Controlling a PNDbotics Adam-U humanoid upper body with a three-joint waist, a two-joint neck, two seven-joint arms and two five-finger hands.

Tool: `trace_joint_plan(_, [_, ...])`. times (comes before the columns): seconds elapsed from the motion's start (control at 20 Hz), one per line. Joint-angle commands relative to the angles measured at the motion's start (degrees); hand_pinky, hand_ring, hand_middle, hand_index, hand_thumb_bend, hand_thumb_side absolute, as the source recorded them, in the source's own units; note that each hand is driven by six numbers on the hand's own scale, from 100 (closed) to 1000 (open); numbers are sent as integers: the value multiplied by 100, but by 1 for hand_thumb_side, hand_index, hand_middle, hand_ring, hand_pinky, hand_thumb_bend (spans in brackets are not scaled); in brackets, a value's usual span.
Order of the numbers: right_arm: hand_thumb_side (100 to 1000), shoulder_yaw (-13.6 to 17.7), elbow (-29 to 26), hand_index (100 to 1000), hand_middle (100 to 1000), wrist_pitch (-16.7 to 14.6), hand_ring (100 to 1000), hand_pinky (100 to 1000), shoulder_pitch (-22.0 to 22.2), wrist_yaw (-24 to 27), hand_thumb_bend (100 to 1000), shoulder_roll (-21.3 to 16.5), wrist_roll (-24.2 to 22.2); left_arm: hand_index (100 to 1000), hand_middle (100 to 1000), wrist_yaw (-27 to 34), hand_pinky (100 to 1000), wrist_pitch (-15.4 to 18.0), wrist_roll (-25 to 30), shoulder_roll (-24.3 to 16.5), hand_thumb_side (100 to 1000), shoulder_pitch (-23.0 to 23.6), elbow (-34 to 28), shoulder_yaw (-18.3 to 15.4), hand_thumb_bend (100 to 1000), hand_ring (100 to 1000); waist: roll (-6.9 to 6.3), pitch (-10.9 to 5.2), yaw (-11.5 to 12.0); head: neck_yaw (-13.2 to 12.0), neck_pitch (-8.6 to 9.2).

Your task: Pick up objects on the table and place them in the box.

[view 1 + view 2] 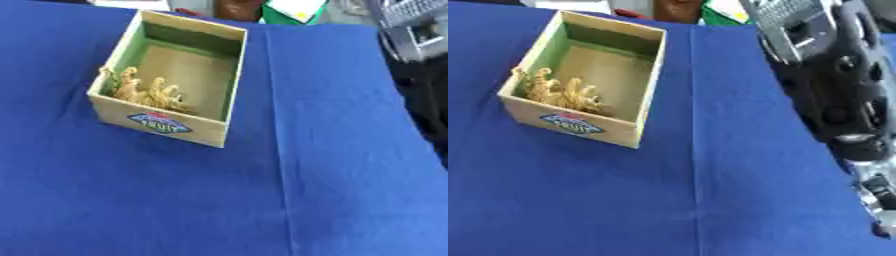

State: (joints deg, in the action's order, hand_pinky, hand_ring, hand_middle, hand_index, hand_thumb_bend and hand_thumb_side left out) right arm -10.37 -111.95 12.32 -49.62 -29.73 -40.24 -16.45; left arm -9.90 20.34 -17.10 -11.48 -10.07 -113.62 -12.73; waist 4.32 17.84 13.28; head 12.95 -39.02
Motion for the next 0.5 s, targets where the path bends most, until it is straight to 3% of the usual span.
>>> trace_joint_plan(0.05, [968,329,-255,846,722,34,759,822,405,525,100,-434,861,744,525,-30,566,8,-61,-18,648,-51,-97,-73,100,525,-48,-60,-17,-71,87])
trace_joint_plan(0.25, [1000,655,-263,873,733,-388,763,840,1409,1023,100,-447,1849,744,525,-64,567,22,-85,4,648,-76,-97,-95,100,525,-77,23,-52,-169,138])
trace_joint_plan(0.5, [999,1153,-264,904,742,-844,778,882,2582,1632,100,-34,2956,744,525,-103,567,38,-128,32,648,-94,-97,-133,100,524,-117,109,-116,-284,185])
